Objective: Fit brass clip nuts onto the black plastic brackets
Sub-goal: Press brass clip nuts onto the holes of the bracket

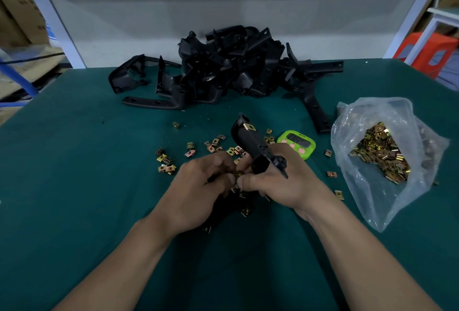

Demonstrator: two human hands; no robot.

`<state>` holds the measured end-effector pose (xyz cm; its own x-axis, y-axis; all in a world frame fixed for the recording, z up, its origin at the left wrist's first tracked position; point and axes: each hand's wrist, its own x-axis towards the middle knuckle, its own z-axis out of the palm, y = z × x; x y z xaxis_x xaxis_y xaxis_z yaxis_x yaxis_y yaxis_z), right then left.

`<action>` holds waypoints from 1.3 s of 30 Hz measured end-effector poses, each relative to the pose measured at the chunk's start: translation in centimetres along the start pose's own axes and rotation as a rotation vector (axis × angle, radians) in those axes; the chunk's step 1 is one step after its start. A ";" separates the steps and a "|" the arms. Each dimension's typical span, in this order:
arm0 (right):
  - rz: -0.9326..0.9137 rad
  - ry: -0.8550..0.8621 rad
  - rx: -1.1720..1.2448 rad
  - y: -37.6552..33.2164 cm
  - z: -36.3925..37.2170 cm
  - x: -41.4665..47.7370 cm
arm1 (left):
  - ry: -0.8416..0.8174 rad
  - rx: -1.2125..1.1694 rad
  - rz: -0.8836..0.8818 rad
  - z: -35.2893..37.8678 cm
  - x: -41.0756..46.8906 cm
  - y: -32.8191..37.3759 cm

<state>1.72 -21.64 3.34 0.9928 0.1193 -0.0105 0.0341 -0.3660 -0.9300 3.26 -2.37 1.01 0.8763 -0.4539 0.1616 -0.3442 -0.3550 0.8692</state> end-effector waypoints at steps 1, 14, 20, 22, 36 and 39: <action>0.005 -0.003 0.014 0.0 -0.1 0.0 | -0.005 -0.039 -0.009 0.0 0.1 0.0; -0.109 -0.018 0.030 -0.5 -0.6 -0.4 | -0.004 0.119 0.091 -0.6 -0.8 0.6; -0.104 -0.107 0.104 -0.7 -0.4 -0.7 | -0.021 -0.065 0.149 -0.4 -0.5 0.6; -0.129 -0.103 0.088 -0.8 -0.4 -0.8 | -0.027 -0.048 0.173 -0.6 -0.4 0.5; 0.060 -0.167 0.362 -1.2 -0.3 -0.6 | 0.065 -0.370 0.110 1.4 0.2 1.1; 0.139 -0.147 0.423 -1.4 0.1 -0.8 | 0.059 -0.466 0.067 1.6 0.3 0.9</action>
<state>0.84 -21.14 4.57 0.9569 0.2363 -0.1689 -0.1778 0.0168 -0.9839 2.71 -4.12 1.09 0.8796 -0.4115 0.2387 -0.2242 0.0839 0.9709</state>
